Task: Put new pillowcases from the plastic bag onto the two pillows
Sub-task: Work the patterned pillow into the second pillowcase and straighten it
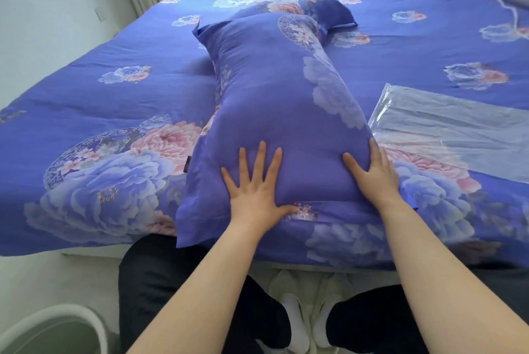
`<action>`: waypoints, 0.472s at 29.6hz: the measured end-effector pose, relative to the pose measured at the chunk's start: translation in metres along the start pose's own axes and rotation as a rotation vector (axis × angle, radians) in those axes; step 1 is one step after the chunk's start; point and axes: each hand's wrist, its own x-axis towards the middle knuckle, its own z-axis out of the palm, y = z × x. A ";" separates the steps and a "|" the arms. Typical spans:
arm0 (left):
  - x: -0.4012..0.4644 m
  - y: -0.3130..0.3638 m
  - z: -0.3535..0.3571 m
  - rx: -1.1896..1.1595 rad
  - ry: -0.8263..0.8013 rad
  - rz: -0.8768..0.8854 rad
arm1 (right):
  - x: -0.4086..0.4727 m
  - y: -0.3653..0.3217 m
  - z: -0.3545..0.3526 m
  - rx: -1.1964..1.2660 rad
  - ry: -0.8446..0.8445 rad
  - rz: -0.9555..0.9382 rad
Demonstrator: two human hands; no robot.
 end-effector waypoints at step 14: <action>-0.006 -0.002 -0.035 -1.435 0.358 -0.679 | -0.019 -0.050 -0.032 0.868 -0.109 0.086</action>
